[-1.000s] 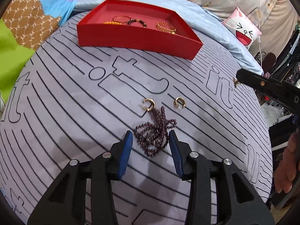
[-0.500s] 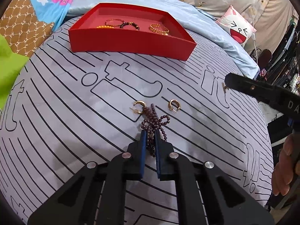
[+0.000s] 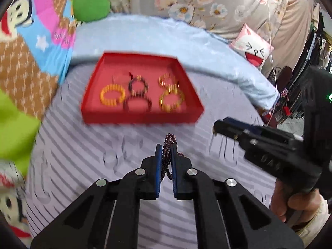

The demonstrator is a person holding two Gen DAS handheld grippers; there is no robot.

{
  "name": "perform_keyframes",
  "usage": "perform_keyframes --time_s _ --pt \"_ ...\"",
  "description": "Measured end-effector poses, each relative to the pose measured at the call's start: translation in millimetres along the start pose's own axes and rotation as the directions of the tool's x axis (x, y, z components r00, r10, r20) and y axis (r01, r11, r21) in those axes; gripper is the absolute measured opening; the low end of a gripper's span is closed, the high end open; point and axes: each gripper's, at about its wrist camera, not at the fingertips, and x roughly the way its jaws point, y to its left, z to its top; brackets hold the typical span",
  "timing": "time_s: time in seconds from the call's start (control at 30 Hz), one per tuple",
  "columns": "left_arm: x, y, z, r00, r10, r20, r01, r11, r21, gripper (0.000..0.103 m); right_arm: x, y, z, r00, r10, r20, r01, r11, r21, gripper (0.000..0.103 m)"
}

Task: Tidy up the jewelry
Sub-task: 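Carry the bead strand and gold ring into the red tray and open both grippers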

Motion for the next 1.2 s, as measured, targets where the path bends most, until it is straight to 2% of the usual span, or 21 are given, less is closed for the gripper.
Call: perform_keyframes --time_s 0.23,0.37,0.53,0.83,1.07,1.13,1.17,1.2 --pt "20 21 81 0.996 0.035 0.087 -0.036 0.999 0.006 0.008 32 -3 74 0.999 0.023 0.039 -0.023 1.0 -0.016 0.019" --pt "52 37 120 0.994 0.059 0.096 -0.059 0.998 -0.004 0.008 65 -8 116 0.999 0.038 0.038 -0.038 0.999 0.001 0.019" --pt "97 54 152 0.994 0.08 0.077 -0.079 0.997 -0.017 0.008 111 -14 151 0.999 0.036 0.014 -0.036 0.999 0.026 0.019" --pt "160 76 172 0.993 0.113 0.028 -0.112 0.993 -0.025 0.008 184 -23 176 0.997 0.023 -0.075 -0.02 0.999 0.037 0.019" --pt "185 89 179 0.991 0.136 -0.006 -0.136 0.989 -0.056 0.009 212 -29 176 0.992 0.017 -0.126 -0.011 0.999 0.046 0.019" --pt "186 93 180 0.989 0.145 0.002 -0.145 0.987 -0.076 0.01 212 -30 176 0.992 0.013 -0.122 -0.007 0.999 0.05 0.025" --pt "186 94 181 0.988 0.153 0.008 -0.152 0.985 -0.085 0.013 211 -31 176 0.993 0.013 -0.117 -0.006 0.999 0.054 0.027" --pt "183 97 181 0.985 0.169 0.015 -0.167 0.98 -0.105 0.029 208 -32 177 0.994 0.013 -0.109 -0.007 0.998 0.058 0.029"
